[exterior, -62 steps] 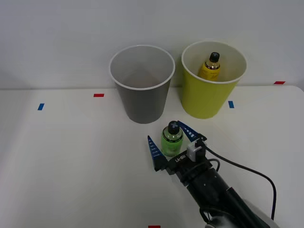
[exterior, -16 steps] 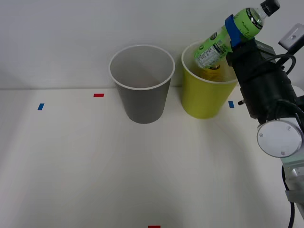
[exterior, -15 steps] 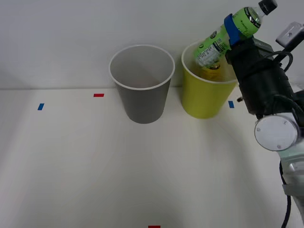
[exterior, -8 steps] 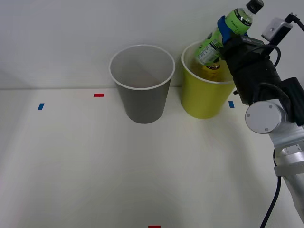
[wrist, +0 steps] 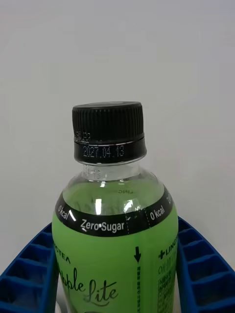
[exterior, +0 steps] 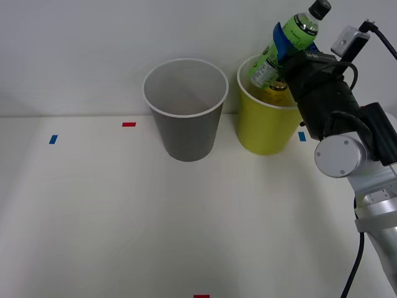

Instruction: Put cans in the gray bin, plastic bottles in the light green bin

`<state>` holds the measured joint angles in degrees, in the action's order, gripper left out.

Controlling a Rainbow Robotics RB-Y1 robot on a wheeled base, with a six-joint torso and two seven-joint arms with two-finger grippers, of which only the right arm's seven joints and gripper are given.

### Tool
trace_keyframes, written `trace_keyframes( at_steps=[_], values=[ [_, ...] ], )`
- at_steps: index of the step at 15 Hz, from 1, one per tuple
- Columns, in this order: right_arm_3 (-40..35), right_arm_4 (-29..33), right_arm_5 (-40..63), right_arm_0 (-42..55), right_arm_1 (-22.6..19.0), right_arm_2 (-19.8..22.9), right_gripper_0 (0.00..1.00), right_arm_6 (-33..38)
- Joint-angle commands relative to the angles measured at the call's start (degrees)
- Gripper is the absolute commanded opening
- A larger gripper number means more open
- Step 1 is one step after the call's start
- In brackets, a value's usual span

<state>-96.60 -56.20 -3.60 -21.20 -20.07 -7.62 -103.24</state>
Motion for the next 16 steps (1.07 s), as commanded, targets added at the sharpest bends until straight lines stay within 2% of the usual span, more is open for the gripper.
trace_keyframes(
  at_steps=[1, 16],
  values=[
    [0.0, -0.4, -0.1, 0.0, 0.7, 0.0, 0.79, 0.3],
    [-1.1, 1.3, -0.4, 0.7, 0.9, 0.1, 0.8, -0.9]
  ],
)
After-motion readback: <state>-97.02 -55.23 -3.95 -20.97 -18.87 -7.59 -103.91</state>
